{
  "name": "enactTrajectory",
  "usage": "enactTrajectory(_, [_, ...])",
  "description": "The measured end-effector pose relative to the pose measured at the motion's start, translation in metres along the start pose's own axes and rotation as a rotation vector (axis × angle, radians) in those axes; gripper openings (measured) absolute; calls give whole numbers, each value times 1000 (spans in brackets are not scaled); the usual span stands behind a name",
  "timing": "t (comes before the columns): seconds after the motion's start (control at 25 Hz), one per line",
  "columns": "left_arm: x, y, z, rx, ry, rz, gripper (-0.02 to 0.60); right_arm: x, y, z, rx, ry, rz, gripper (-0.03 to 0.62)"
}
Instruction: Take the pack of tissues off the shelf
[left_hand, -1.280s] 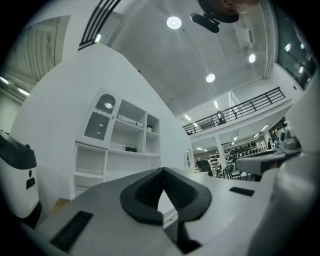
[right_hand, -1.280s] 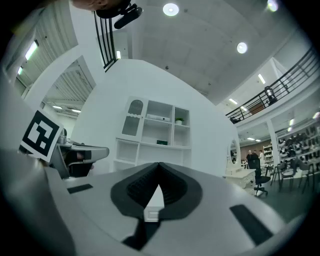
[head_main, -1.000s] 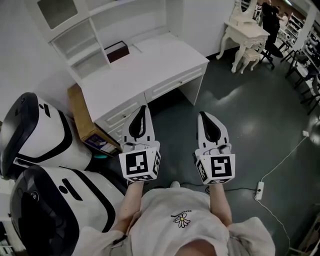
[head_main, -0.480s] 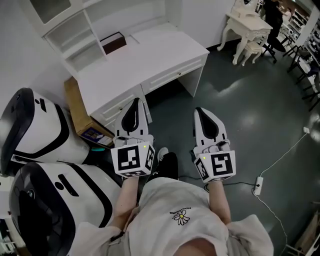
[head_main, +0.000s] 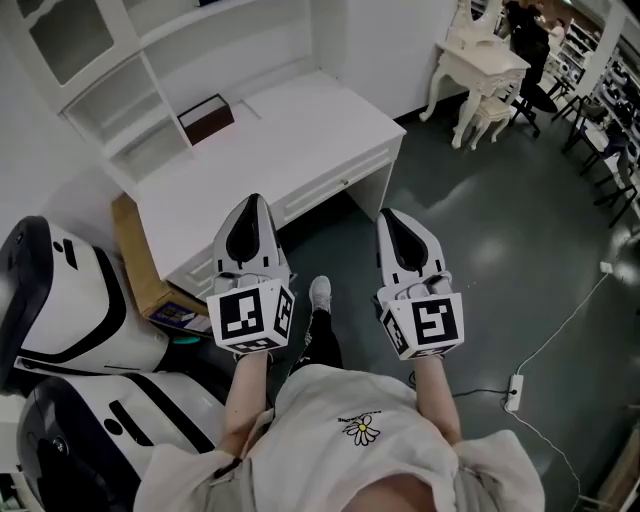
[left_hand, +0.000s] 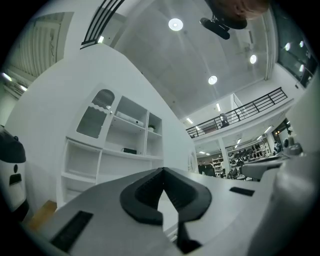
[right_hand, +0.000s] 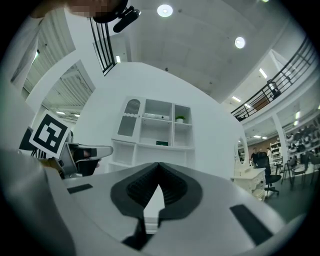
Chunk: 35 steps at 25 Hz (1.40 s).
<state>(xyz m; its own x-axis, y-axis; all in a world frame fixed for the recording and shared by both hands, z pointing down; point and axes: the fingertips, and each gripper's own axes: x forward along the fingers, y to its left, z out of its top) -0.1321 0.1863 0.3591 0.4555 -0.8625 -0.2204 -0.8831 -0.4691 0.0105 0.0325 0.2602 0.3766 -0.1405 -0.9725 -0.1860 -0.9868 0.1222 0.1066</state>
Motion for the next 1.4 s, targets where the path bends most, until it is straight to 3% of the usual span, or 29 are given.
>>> enactTrajectory(0.28, [110,32,-5,-23,-32,0,0,116,-38,-11,3,3,26,3])
enactTrajectory(0.76, [292,133,-25,-5,-4,88,0,353,-65,-36,24,12,131,3])
enactTrajectory(1.08, [357,188,-39,-11,-12,133,0,444,-68,-56,52,29,134,3])
enactTrajectory(1.4, [380,204,-45,-27,-1,152,0,480,-66,-55,62,15,149,3])
